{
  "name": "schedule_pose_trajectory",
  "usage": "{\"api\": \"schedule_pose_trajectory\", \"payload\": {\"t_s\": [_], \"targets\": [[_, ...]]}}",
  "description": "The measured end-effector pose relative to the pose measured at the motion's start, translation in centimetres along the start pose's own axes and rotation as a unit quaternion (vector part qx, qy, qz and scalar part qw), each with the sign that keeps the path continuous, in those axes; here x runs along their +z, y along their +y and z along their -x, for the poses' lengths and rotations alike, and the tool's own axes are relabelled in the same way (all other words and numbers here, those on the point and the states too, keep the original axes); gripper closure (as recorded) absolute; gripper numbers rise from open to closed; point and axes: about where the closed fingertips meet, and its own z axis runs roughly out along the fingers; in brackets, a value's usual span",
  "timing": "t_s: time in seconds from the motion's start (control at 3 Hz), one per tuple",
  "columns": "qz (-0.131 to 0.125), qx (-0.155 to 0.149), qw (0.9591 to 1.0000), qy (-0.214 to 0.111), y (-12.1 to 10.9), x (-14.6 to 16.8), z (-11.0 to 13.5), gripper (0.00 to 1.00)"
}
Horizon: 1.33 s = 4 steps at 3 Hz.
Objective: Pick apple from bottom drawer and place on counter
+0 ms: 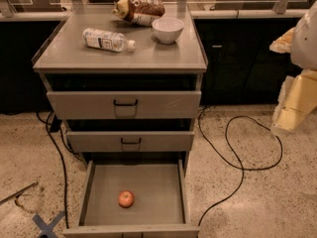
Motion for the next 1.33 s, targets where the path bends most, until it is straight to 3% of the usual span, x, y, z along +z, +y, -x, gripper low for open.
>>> {"api": "schedule_pose_trajectory", "payload": {"t_s": [0.67,1.33], "targets": [[-0.010,-0.006,0.9999,-0.006,0.1,-0.3,0.1,0.00],[-0.010,-0.020,0.9980,-0.059,1.9,2.9,-0.2,0.00]]}}
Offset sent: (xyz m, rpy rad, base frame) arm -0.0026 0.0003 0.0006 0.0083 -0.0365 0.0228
